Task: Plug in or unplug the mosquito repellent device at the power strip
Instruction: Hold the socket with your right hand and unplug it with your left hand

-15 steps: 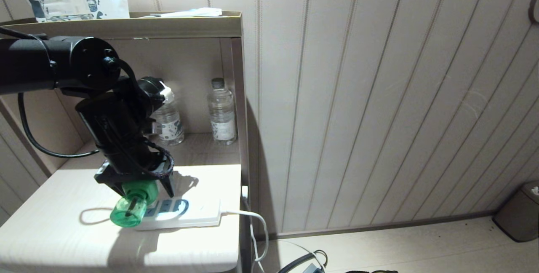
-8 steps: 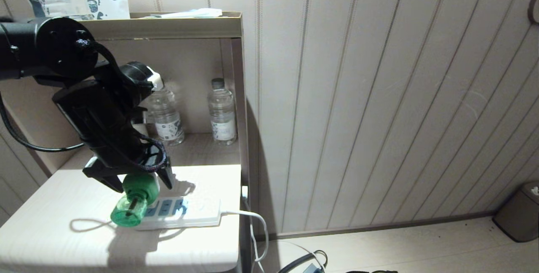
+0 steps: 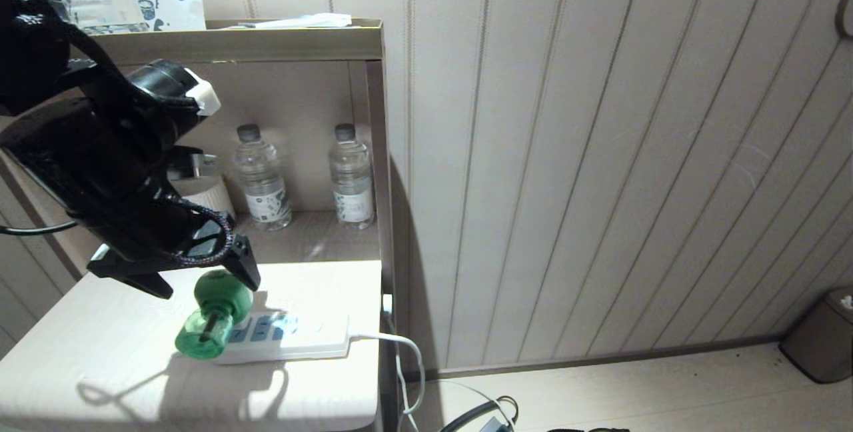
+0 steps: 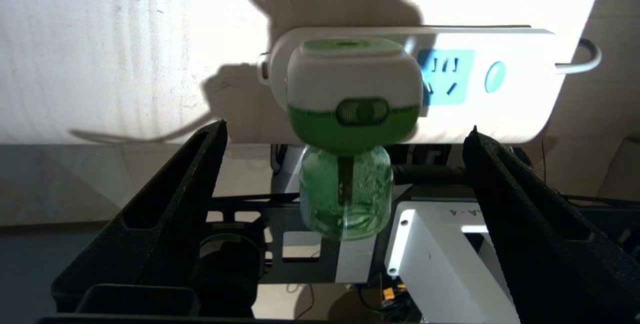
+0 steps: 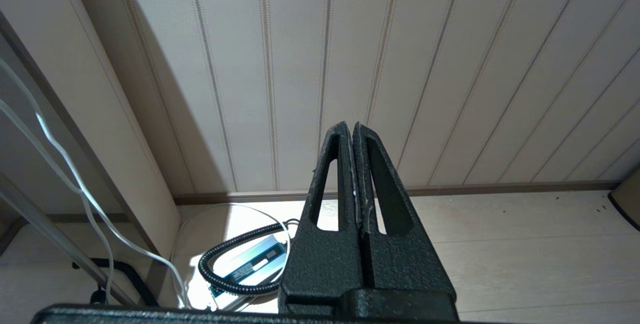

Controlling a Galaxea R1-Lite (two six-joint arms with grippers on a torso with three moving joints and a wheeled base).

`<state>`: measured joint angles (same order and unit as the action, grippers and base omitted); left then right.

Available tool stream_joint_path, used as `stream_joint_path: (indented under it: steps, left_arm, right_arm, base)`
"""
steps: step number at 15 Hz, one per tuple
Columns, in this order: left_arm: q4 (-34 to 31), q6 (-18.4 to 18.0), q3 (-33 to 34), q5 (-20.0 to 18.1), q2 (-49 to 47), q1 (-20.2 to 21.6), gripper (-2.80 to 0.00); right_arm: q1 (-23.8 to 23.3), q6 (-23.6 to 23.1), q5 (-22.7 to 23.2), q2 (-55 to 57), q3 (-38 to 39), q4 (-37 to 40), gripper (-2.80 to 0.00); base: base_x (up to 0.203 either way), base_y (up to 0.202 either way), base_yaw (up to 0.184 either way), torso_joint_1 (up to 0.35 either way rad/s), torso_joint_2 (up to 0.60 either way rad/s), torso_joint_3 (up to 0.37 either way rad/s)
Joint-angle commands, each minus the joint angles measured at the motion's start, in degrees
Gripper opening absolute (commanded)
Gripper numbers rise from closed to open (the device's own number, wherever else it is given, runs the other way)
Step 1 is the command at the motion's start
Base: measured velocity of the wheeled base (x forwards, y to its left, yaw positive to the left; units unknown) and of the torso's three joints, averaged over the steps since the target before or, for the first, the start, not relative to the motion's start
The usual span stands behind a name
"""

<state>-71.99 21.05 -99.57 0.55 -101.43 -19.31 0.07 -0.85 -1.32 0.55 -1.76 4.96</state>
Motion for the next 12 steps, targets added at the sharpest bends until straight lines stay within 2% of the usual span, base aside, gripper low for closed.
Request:
stream_joint_path:
  steps: [1, 5, 9, 12]
  left_arm:
    - [0.1, 0.1, 1.2, 0.0, 4.7, -0.1, 0.0]
    - [5.0, -0.4, 6.9, -0.4, 11.7, -0.3, 0.0]
    - [6.2, -0.4, 11.9, 0.1, 19.6, -0.4, 0.0]
    - [10.6, -0.5, 19.0, 0.4, 25.8, 0.4, 0.0]
  right_arm:
    - [0.0, 0.0, 0.0, 0.0, 0.0, 0.0, -2.8]
    - [0.0, 0.0, 0.0, 0.0, 0.0, 0.0, -2.8]
    - [0.0, 0.0, 0.0, 0.0, 0.0, 0.0, -2.8]
    - [0.0, 0.0, 0.0, 0.0, 0.0, 0.0, -2.8]
  base:
    - [0.0, 0.0, 0.0, 0.0, 0.0, 0.0]
    - [0.0, 0.0, 0.0, 0.0, 0.0, 0.0]
    - [0.0, 0.0, 0.0, 0.0, 0.0, 0.0]
    - [0.0, 0.0, 0.0, 0.0, 0.0, 0.0]
